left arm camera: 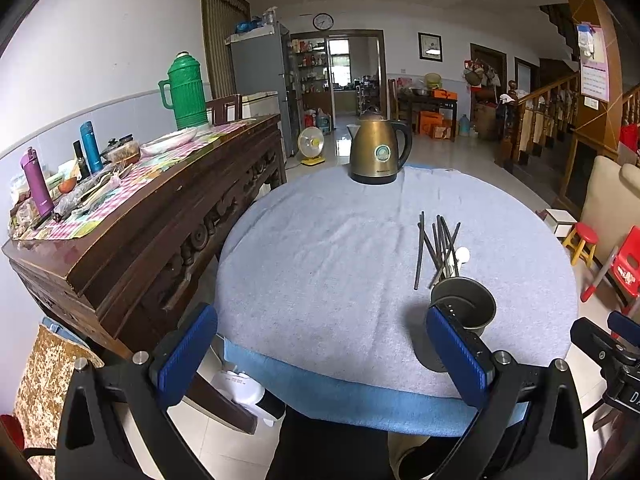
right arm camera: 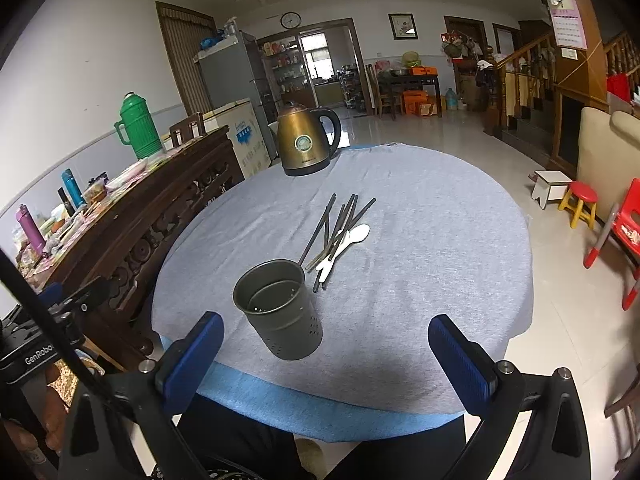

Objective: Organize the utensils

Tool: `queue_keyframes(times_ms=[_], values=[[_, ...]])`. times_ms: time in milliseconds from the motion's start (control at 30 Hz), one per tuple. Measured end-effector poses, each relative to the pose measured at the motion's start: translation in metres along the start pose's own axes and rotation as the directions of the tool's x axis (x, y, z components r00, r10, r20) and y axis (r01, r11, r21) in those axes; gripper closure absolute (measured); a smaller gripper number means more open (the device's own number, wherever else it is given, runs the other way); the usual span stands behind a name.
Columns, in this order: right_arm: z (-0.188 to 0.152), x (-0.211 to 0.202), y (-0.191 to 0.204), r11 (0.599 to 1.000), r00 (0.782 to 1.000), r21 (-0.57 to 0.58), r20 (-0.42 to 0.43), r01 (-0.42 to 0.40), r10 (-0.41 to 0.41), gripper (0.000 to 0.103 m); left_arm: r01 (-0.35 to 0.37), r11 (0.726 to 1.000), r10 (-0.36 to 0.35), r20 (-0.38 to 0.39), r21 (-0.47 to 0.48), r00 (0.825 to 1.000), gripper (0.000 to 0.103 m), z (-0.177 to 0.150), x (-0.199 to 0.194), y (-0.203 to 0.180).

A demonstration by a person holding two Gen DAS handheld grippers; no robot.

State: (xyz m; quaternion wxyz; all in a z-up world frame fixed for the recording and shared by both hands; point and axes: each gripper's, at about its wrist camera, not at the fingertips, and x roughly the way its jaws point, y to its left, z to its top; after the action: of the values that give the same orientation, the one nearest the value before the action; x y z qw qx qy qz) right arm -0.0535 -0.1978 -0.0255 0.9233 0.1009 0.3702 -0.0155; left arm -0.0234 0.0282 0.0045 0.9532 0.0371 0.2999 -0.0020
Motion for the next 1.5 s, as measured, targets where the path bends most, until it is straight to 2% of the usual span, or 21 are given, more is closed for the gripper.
queue_keyframes(times_ms=[1100, 1500], values=[[0.001, 0.003, 0.001, 1.000, 1.000, 0.004, -0.004, -0.027, 0.027, 0.000, 0.004, 1.000, -0.004, -0.014, 0.005, 1.000, 0.000, -0.003, 0.004, -0.002], [0.019, 0.010, 0.003, 1.000, 1.000, -0.015, 0.004, -0.026, 0.026, 0.000, 0.012, 1.000, -0.012, -0.028, 0.008, 1.000, 0.000, 0.003, 0.017, -0.004]])
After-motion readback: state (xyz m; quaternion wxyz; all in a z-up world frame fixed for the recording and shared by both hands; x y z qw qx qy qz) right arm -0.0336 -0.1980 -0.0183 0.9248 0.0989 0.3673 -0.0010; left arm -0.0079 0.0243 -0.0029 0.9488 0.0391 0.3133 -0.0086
